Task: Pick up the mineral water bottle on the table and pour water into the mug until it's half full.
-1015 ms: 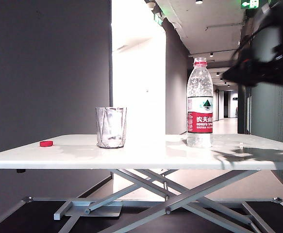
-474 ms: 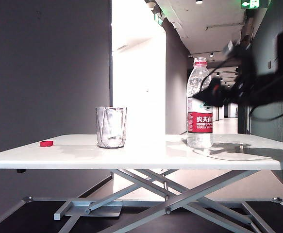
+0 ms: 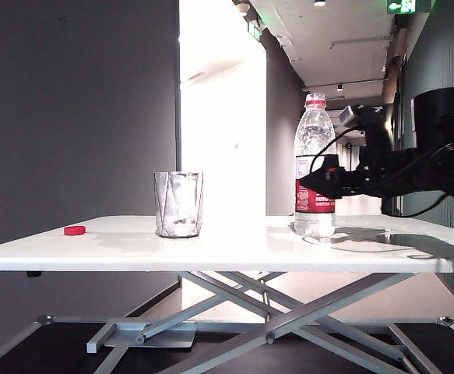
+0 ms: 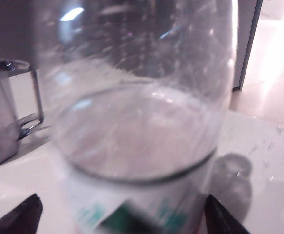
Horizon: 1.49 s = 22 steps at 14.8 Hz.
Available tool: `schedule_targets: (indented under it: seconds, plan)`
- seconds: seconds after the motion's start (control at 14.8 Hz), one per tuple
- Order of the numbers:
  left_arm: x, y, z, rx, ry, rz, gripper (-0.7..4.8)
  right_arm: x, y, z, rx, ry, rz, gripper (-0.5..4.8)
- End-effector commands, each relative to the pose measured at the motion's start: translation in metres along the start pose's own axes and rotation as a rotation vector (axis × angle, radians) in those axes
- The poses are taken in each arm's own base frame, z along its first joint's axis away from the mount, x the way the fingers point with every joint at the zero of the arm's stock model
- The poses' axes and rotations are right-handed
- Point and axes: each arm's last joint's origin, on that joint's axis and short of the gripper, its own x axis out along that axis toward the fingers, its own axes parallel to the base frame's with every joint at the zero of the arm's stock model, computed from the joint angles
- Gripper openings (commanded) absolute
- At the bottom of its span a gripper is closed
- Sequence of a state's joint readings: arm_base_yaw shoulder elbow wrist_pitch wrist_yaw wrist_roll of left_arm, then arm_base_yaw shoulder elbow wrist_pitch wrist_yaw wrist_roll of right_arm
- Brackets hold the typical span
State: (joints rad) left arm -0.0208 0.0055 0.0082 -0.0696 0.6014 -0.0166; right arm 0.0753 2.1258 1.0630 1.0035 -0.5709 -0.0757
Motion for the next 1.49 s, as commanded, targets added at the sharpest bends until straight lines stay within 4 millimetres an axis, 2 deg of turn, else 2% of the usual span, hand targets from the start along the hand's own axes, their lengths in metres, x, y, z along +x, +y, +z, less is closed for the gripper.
schedule_targets:
  seconds: [0.07, 0.61, 0.74, 1.35, 1.49]
  plan:
    - [0.000, 0.000, 0.000, 0.000, 0.008, -0.005, -0.05, 0.013, -0.008, 0.002, -0.005, -0.010, -0.011, 4.79]
    - [0.000, 0.000, -0.006, -0.007, 0.057, -0.006, -0.05, 0.033, -0.018, 0.007, -0.018, -0.029, -0.013, 4.79]
    - [0.000, 0.000, -0.006, -0.008, 0.057, -0.005, -0.05, 0.036, -0.018, 0.003, -0.008, -0.021, -0.010, 4.79]
    - [0.000, 0.000, -0.006, -0.007, 0.057, -0.006, -0.05, 0.037, -0.017, 0.001, -0.007, -0.017, -0.007, 4.79]
    - [0.000, 0.000, -0.006, -0.004, 0.057, -0.006, -0.05, 0.037, -0.018, 0.003, -0.015, -0.031, -0.008, 4.38]
